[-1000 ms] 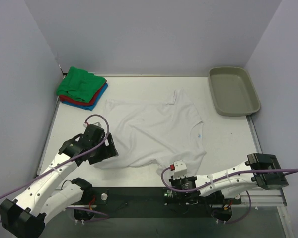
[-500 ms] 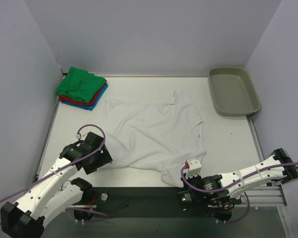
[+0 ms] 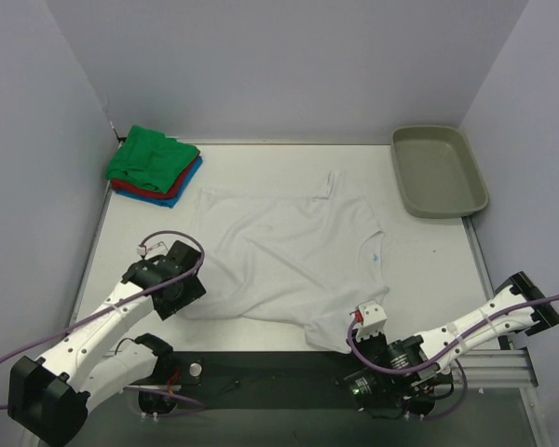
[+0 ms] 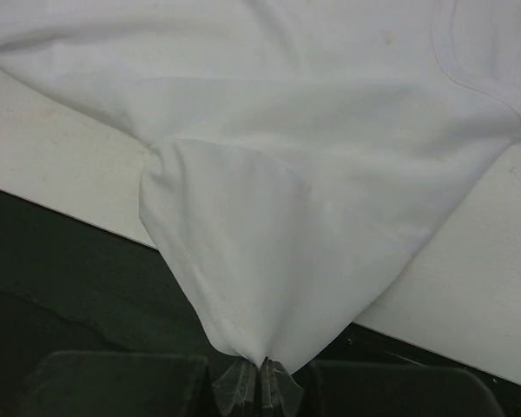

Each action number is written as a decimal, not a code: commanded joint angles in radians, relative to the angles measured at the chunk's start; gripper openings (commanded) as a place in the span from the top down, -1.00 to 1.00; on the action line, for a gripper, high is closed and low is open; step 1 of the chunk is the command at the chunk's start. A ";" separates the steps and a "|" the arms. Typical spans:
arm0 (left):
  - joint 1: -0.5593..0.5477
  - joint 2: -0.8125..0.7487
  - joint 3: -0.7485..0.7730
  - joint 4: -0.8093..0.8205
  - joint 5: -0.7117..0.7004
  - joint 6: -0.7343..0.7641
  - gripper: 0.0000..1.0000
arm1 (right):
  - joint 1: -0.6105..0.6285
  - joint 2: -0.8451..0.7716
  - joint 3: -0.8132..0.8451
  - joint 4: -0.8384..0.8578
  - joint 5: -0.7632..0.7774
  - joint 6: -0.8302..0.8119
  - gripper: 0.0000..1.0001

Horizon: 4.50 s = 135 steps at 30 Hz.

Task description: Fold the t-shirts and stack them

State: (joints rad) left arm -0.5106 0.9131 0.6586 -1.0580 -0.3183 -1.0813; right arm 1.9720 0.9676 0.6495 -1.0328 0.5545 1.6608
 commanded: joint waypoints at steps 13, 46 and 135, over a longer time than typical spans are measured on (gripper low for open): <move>0.014 0.178 -0.031 0.208 -0.090 -0.049 -0.12 | 0.117 -0.040 0.021 -0.196 0.082 0.197 1.00; 0.103 0.101 -0.079 0.187 -0.084 0.029 0.00 | 0.136 -0.020 0.021 -0.205 0.082 0.229 1.00; 0.045 -0.040 0.076 0.271 0.213 0.095 -0.80 | 0.059 -0.040 0.001 -0.218 0.110 0.230 1.00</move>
State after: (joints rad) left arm -0.3382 0.8501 0.6807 -0.9421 -0.1123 -0.9867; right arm 2.1262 0.9340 0.6495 -1.2720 0.6018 1.9697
